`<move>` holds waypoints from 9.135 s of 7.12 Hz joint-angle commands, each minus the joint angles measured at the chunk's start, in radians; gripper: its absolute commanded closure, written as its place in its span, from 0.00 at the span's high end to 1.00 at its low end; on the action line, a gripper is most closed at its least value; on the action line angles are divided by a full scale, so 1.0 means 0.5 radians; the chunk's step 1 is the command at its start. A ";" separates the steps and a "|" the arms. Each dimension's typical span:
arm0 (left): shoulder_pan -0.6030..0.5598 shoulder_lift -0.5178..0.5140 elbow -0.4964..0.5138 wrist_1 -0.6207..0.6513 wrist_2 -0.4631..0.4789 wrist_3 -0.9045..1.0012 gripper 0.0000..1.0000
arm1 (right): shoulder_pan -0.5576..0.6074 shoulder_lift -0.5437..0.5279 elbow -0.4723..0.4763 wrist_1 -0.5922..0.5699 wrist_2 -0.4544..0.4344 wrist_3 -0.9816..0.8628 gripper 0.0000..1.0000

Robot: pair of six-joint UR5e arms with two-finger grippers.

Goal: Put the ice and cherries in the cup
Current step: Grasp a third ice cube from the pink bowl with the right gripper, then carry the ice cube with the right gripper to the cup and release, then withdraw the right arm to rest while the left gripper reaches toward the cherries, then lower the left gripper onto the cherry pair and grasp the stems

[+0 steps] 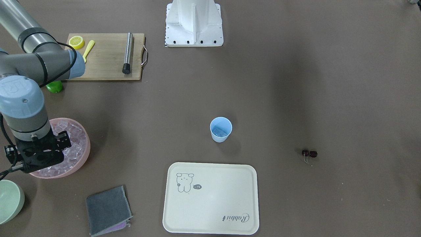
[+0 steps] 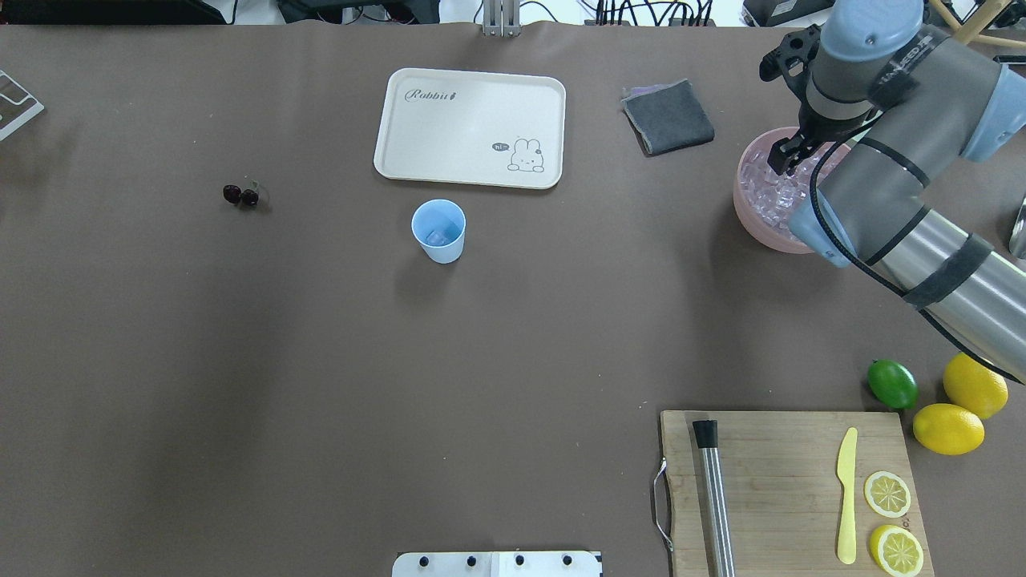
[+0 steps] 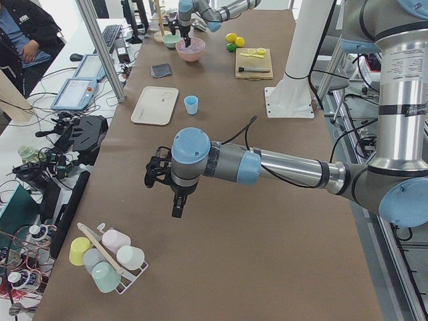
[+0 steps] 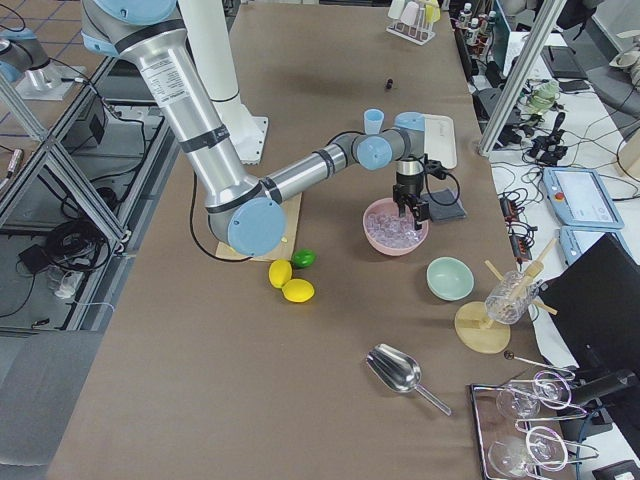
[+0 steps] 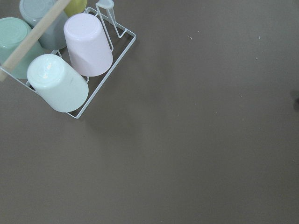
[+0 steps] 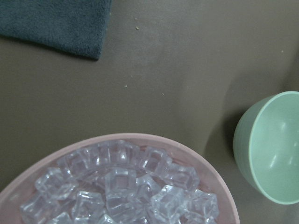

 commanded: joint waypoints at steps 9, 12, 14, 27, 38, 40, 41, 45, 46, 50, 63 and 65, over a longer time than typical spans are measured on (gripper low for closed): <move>0.000 0.000 -0.038 0.004 0.000 0.000 0.98 | -0.013 -0.137 -0.115 0.454 0.411 0.396 0.59; 0.000 -0.009 -0.044 0.004 0.000 0.000 0.98 | -0.022 -0.150 -0.127 0.448 0.408 0.387 0.31; 0.000 -0.012 -0.053 0.007 0.000 0.000 0.98 | 0.023 -0.150 -0.103 0.424 0.439 0.381 0.16; -0.015 0.015 -0.029 0.004 0.003 0.003 0.98 | -0.749 1.449 -0.870 0.117 0.006 1.672 0.11; 0.495 -0.285 -0.032 -0.054 0.070 -0.622 0.98 | 0.110 -0.025 0.513 -0.128 0.554 0.524 0.99; 0.869 -0.465 -0.008 -0.066 0.195 -0.979 0.98 | 0.476 -0.391 0.557 -0.135 0.641 -0.210 0.99; 1.069 -0.472 0.005 -0.176 0.366 -1.070 0.98 | 0.633 -0.514 0.563 -0.147 0.687 -0.406 0.99; 1.399 -0.986 0.990 -1.030 0.583 -1.420 0.98 | 1.069 -0.732 0.530 -0.178 0.923 -0.878 0.99; 1.399 -1.040 1.029 -1.014 0.586 -1.436 0.98 | 1.149 -0.797 0.545 -0.235 0.902 -0.916 0.99; 1.454 -1.166 1.100 -1.008 0.767 -1.617 0.98 | 1.260 -0.978 0.395 -0.248 0.813 -0.944 0.99; 1.506 -1.074 1.165 -1.076 0.770 -1.651 0.89 | 1.257 -0.883 0.174 -0.055 0.831 -0.914 0.99; 1.522 -1.065 1.171 -1.103 0.773 -1.654 0.61 | 1.257 -0.874 0.167 -0.055 0.828 -0.914 0.99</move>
